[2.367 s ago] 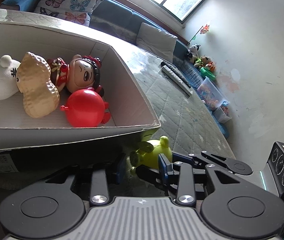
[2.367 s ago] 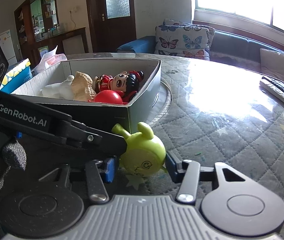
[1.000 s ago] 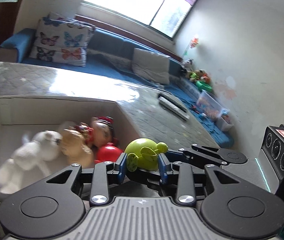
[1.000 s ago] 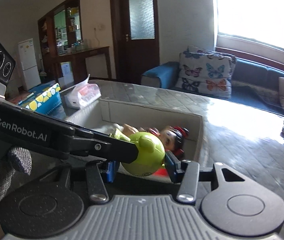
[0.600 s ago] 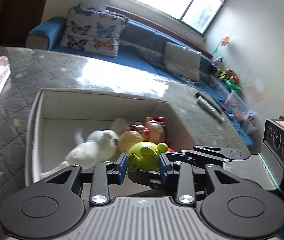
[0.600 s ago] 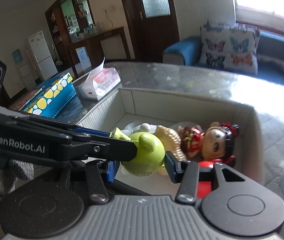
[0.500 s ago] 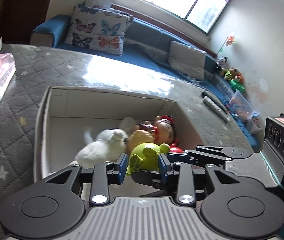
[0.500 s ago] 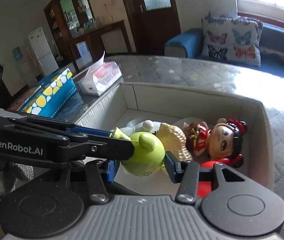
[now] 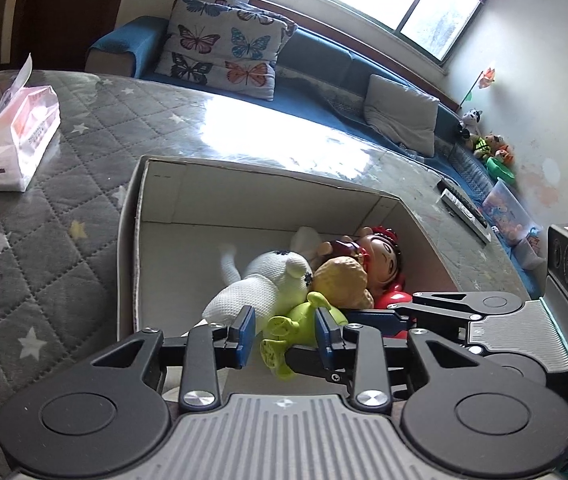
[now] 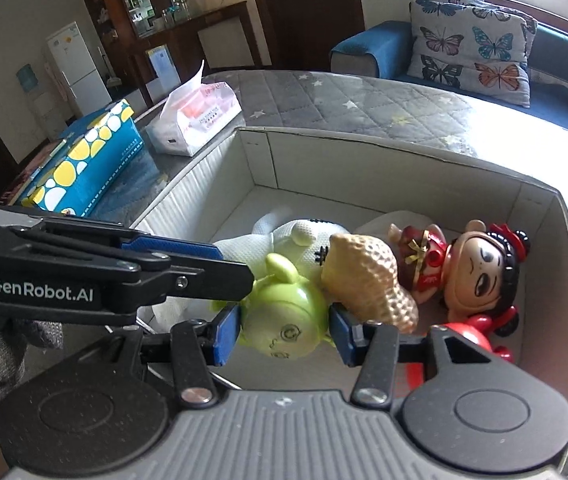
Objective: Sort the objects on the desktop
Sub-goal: 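Lift the green toy with the left gripper and lower it into the box, then open the left gripper to release the green toy by the rabbit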
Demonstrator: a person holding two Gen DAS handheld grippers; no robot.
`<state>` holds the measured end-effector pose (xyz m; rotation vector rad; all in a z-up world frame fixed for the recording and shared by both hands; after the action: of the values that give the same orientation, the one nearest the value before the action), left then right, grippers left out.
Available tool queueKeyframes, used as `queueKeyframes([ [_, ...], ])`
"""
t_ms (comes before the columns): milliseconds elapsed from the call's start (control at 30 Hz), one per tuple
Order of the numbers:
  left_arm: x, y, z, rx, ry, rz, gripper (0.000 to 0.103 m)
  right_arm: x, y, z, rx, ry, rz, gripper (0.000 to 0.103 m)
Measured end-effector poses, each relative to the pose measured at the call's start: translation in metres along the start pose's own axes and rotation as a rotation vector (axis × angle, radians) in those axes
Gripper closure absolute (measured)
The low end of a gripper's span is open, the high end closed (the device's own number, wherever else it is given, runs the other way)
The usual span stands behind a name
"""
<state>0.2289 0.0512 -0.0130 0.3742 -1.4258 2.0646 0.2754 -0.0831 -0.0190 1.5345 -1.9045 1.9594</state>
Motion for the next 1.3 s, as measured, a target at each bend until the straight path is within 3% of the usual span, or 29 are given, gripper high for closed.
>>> queueKeyframes([
  [367,0.010,-0.003,-0.001,-0.008,-0.013,0.026,0.068,0.007,-0.001,0.001,-0.010,0.008,0.022,0.052],
  [467,0.014,-0.003,0.002,-0.017,-0.015,0.038,0.068,0.013,-0.003,0.000,-0.003,0.017,0.048,0.045],
  [867,0.036,0.000,0.015,-0.052,-0.035,0.096,0.068,0.040,-0.002,-0.010,0.043,0.059,0.147,0.035],
  [1033,0.042,0.006,0.025,-0.094,-0.051,0.117,0.068,0.054,0.001,-0.012,0.038,0.068,0.187,0.024],
  [1300,0.051,0.018,0.042,-0.158,-0.074,0.136,0.068,0.078,0.012,-0.014,0.060,0.091,0.243,0.017],
])
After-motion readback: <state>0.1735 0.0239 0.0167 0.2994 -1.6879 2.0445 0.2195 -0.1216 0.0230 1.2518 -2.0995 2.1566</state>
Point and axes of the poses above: each gripper's, at about its wrist camera, not at the fingertips, and x roughly against the way its jaws point, z to its right, y to its underside, the point moved 7 cm from there along -x, roughly the way its jaws point, and after that the axes turned 13 degrees about z, right-handed, at the moved point
